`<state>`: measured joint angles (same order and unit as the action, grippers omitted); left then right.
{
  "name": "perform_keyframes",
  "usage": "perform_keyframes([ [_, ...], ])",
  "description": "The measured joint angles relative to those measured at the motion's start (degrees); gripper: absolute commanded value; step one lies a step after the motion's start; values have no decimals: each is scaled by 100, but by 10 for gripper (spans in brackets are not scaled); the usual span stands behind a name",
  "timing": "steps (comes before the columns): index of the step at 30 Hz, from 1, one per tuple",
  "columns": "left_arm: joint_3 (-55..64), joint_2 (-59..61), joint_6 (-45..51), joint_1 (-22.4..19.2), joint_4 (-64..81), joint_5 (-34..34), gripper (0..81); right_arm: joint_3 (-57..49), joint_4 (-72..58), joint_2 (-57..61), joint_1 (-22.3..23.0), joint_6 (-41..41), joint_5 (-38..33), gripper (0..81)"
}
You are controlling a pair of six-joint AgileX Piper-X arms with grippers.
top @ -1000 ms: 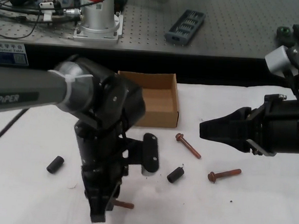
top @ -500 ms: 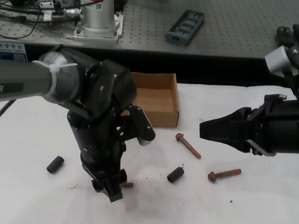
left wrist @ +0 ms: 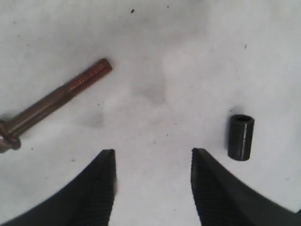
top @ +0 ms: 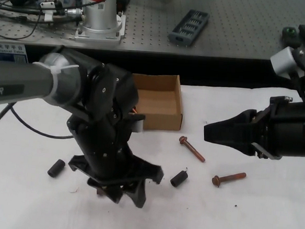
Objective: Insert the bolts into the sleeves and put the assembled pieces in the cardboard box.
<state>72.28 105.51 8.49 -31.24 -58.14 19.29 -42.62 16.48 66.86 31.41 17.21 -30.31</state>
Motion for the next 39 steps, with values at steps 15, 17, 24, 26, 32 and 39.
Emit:
perform_keyframes([
  [15,0,-62,669,685,111,200,295,6,518,693,0,-1546,-722,208],
  [17,0,-217,307,937,-55,58,239,-186,855,1124,39,-1608,-709,208],
  [24,0,-1298,-71,1760,194,65,216,-2285,2518,2636,655,-3327,399,208],
  [26,0,-1530,-78,1900,271,128,216,-2756,2884,3006,805,-3775,714,208],
  [32,-397,-3168,-91,2304,999,407,216,-3773,3522,4044,1317,-4641,1848,208],
  [39,-2386,-4734,656,2304,2025,575,216,-4060,3615,4579,1849,-5231,2430,247],
])
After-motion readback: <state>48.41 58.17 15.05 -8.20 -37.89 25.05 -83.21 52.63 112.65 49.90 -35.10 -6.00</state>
